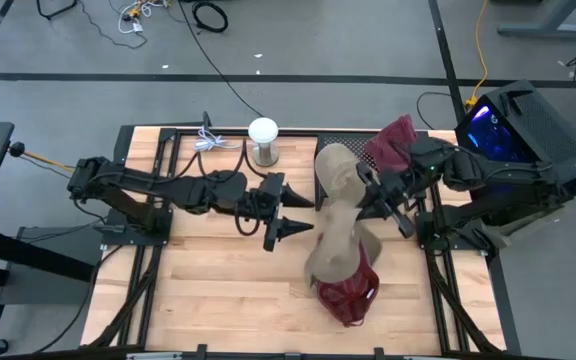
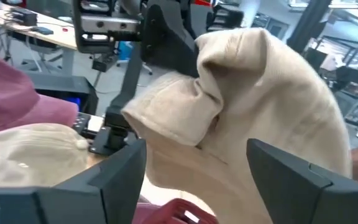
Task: Pick & Place hat
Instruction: Stack the left brown hat on the brown hat on the black shelf
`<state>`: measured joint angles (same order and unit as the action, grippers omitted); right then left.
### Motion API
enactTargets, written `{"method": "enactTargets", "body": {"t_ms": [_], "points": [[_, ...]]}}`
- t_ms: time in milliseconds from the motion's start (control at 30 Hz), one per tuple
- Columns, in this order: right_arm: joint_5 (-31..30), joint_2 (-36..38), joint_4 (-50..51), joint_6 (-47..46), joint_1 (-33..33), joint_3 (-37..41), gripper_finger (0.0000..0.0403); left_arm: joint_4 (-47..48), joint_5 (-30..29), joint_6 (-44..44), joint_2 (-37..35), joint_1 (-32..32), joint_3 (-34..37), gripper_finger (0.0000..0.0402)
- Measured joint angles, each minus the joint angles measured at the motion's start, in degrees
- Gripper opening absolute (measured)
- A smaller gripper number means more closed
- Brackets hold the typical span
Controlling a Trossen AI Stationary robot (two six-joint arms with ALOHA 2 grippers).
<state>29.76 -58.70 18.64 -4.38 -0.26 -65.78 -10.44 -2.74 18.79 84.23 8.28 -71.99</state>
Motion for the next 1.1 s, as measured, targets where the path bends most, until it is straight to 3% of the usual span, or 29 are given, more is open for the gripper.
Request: {"method": "enactTargets", "body": {"t_ms": [233, 400, 567, 700, 867, 1100], "points": [[-0.29, 1.43, 14.85, -3.72, -5.57, -2.6, 0.0004, 0.97, 2.69, -0.05, -0.05, -0.48, 0.0, 0.0264], [3.89, 1.19, 22.68, -2.67, -8.38, -4.82, 0.0004, 13.22, 2.53, -0.13, -2.23, -0.45, 0.0, 0.0237], [14.24, 0.85, 17.97, -9.91, -9.81, -6.03, 0.0004, 19.38, 1.33, -1.37, -2.74, -0.01, -0.04, 0.021], [17.82, -0.73, 12.81, -20.07, -10.63, -8.5, 0.0004, 19.21, 2.9, -4.69, -2.82, 1.38, -0.04, 0.0193], [12.01, -2.39, 6.14, -25.26, -11.53, -12.61, 0.0004, 19.38, 4.07, -9.11, -2.82, 3.84, -0.04, 0.0177], [1.4, -3.08, 3.07, -20.29, -14.41, -15.66, 0.0004, 22.76, 2.51, -12.5, -2.43, 7.48, -0.02, 0.0167]]}}
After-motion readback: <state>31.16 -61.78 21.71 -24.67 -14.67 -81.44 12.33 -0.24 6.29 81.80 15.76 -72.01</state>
